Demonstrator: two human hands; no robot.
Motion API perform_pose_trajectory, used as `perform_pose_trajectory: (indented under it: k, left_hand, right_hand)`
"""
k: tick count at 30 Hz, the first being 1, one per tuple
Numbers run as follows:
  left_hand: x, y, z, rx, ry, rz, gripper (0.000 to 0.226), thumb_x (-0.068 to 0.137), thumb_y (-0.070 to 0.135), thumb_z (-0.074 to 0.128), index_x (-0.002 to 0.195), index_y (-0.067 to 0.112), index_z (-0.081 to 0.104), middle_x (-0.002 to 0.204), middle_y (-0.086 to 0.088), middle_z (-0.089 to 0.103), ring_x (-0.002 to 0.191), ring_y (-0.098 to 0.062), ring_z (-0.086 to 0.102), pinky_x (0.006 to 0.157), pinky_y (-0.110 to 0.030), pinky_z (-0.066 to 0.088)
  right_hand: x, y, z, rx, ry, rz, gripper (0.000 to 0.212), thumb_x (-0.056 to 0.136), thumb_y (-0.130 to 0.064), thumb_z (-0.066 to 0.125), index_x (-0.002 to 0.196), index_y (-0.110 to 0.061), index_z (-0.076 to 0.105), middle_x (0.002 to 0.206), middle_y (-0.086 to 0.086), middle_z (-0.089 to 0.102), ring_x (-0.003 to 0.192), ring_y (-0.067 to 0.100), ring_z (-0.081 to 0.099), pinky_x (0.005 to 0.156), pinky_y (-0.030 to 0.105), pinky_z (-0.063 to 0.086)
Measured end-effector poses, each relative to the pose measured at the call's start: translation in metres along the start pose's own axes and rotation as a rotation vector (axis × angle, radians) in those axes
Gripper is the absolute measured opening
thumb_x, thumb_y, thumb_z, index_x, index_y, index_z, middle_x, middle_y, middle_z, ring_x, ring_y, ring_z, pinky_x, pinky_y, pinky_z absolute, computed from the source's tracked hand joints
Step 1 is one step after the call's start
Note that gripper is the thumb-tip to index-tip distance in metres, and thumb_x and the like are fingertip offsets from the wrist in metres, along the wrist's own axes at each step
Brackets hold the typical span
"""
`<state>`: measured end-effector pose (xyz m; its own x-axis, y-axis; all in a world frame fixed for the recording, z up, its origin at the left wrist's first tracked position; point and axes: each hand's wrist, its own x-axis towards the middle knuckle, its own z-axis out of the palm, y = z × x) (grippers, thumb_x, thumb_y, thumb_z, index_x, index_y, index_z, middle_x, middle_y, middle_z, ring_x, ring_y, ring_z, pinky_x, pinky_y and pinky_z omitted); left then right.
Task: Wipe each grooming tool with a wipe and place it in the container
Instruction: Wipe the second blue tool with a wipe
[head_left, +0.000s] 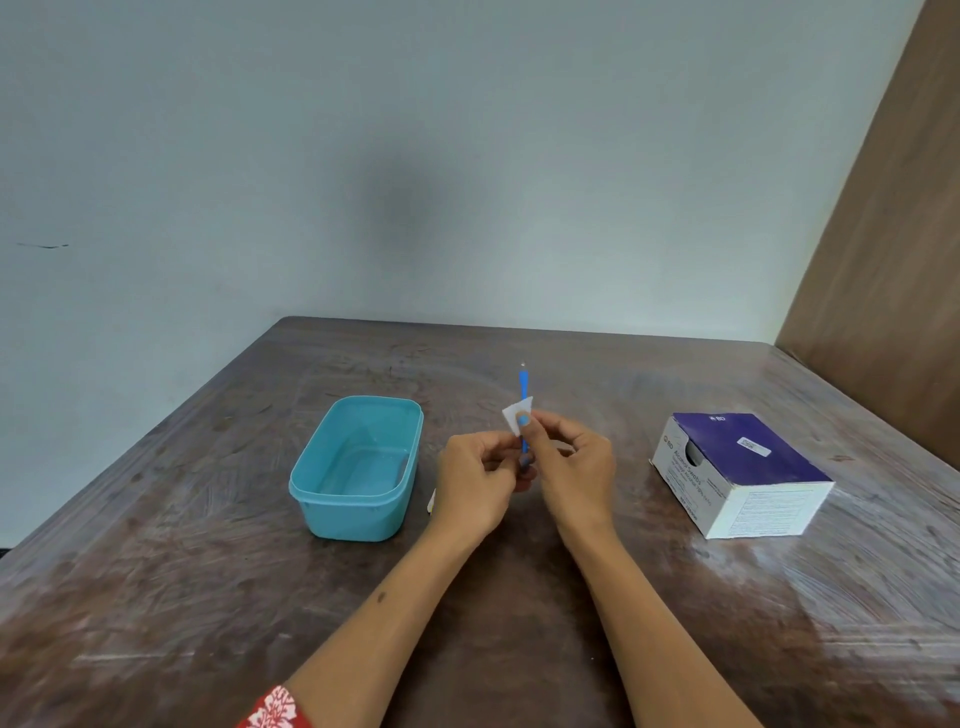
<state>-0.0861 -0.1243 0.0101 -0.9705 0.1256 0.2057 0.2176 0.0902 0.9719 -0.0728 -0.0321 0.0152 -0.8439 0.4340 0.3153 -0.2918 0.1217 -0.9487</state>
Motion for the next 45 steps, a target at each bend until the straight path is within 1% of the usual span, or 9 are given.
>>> perform_pose_trajectory:
  k: [5,14,19,25,31,35,39,43,45]
  left_hand:
    - [0.005,-0.0003,-0.0044,-0.087,-0.017,-0.046,0.025,0.086,-0.008,0.054,0.103,0.004,0.068,0.089,-0.016,0.072,0.082,-0.025,0.07,0.076,-0.036,0.059]
    - [0.0026,-0.0007,-0.0017,-0.112,0.003,-0.022,0.021,0.088,0.002,0.057,0.106,0.005,0.068,0.093,-0.014,0.072,0.085,-0.023,0.071,0.08,-0.04,0.057]
    - [-0.0004,0.0018,0.0008,-0.093,-0.041,-0.028,0.02,0.089,0.001,0.055,0.102,0.007,0.069,0.086,-0.004,0.072,0.077,-0.013,0.071,0.069,-0.024,0.058]
    - [0.003,-0.0016,-0.0017,-0.076,0.024,-0.041,0.021,0.09,0.005,0.055,0.105,0.006,0.069,0.092,-0.013,0.073,0.085,-0.023,0.071,0.082,-0.043,0.057]
    - [0.0019,-0.0007,0.0002,-0.038,-0.03,-0.05,0.02,0.09,0.005,0.055,0.104,0.009,0.068,0.094,-0.012,0.072,0.084,-0.019,0.071,0.079,-0.036,0.058]
    - [0.0034,-0.001,-0.0017,-0.066,0.025,-0.045,0.02,0.09,0.003,0.055,0.103,0.007,0.069,0.091,-0.014,0.072,0.084,-0.024,0.071,0.08,-0.04,0.058]
    - [0.0016,0.0003,-0.002,-0.059,-0.018,-0.041,0.019,0.089,0.003,0.055,0.1,0.01,0.069,0.086,-0.009,0.072,0.08,-0.019,0.07,0.073,-0.028,0.059]
    - [0.0007,-0.0006,-0.0008,-0.014,-0.014,-0.019,0.019,0.089,0.003,0.056,0.101,0.009,0.069,0.086,-0.009,0.072,0.079,-0.017,0.07,0.07,-0.024,0.058]
    - [0.0013,-0.0021,-0.0014,-0.011,0.0,-0.014,0.019,0.088,0.004,0.057,0.101,0.01,0.07,0.09,-0.013,0.072,0.082,-0.021,0.07,0.076,-0.032,0.059]
  right_hand:
    - [0.0025,0.0017,0.001,-0.023,-0.044,-0.031,0.015,0.085,-0.015,0.067,0.081,-0.029,0.069,0.093,0.01,0.069,0.06,0.013,0.065,0.053,0.024,0.052]
    - [0.0044,0.0082,0.0049,-0.092,-0.024,-0.074,0.026,0.08,-0.026,0.069,0.077,-0.051,0.068,0.093,-0.002,0.07,0.083,0.023,0.067,0.077,0.053,0.054]
    - [0.0025,0.002,0.0021,-0.027,0.008,-0.049,0.027,0.085,-0.013,0.066,0.081,-0.04,0.064,0.095,0.007,0.07,0.066,0.014,0.065,0.069,0.048,0.058]
    - [0.0012,0.0036,0.0007,-0.028,-0.052,0.005,0.017,0.082,-0.014,0.069,0.081,-0.031,0.068,0.071,0.0,0.072,0.068,0.017,0.069,0.072,0.049,0.057]
    - [0.0035,0.0035,0.0,0.004,-0.004,-0.022,0.015,0.084,-0.015,0.068,0.085,-0.029,0.069,0.083,0.009,0.071,0.062,0.013,0.064,0.06,0.034,0.055]
    - [0.0026,0.0077,0.0017,-0.06,-0.058,-0.004,0.015,0.082,-0.021,0.07,0.079,-0.036,0.069,0.071,0.0,0.072,0.071,0.018,0.069,0.075,0.047,0.057]
    - [0.005,0.0087,0.0016,-0.032,-0.011,-0.028,0.008,0.076,-0.032,0.071,0.079,-0.04,0.071,0.083,0.001,0.073,0.08,0.024,0.068,0.08,0.051,0.054]
    - [0.0071,0.0055,-0.0034,-0.003,-0.033,-0.008,0.012,0.083,-0.015,0.069,0.093,-0.019,0.072,0.082,0.011,0.072,0.063,0.014,0.066,0.058,0.032,0.057]
    - [0.0066,0.0076,-0.0031,-0.042,-0.057,-0.003,0.011,0.082,-0.017,0.07,0.092,-0.021,0.072,0.08,0.006,0.073,0.069,0.016,0.069,0.066,0.039,0.058]
